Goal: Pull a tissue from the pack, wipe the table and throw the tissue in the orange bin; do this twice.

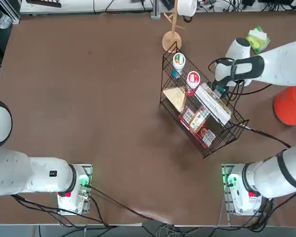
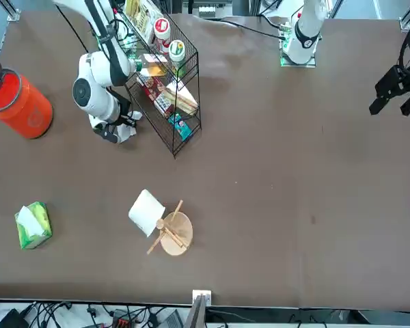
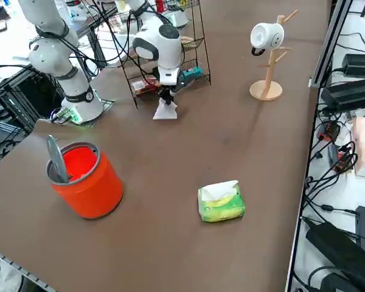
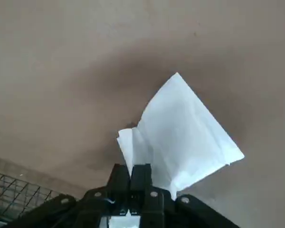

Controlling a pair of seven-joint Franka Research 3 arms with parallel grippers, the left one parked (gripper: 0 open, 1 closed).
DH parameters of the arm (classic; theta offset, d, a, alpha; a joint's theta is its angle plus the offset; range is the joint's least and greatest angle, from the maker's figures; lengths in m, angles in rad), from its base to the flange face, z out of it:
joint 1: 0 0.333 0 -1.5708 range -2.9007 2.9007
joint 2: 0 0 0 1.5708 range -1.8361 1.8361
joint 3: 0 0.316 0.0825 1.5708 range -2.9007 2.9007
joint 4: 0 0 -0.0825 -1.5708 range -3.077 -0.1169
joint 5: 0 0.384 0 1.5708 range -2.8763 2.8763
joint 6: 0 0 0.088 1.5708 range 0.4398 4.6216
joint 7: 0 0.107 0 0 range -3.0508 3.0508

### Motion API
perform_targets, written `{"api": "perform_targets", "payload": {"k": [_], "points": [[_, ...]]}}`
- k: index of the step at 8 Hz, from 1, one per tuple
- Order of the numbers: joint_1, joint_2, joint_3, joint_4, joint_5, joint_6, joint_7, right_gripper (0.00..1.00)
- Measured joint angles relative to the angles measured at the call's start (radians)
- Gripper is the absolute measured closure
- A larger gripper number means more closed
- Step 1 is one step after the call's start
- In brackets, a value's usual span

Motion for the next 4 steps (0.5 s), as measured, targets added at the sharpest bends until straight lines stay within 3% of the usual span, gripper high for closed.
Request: {"api": "perform_targets", "payload": {"k": [4], "points": [[-0.030,0.014,-0.007,-0.003,0.000,0.000,-0.001,0.99]]}}
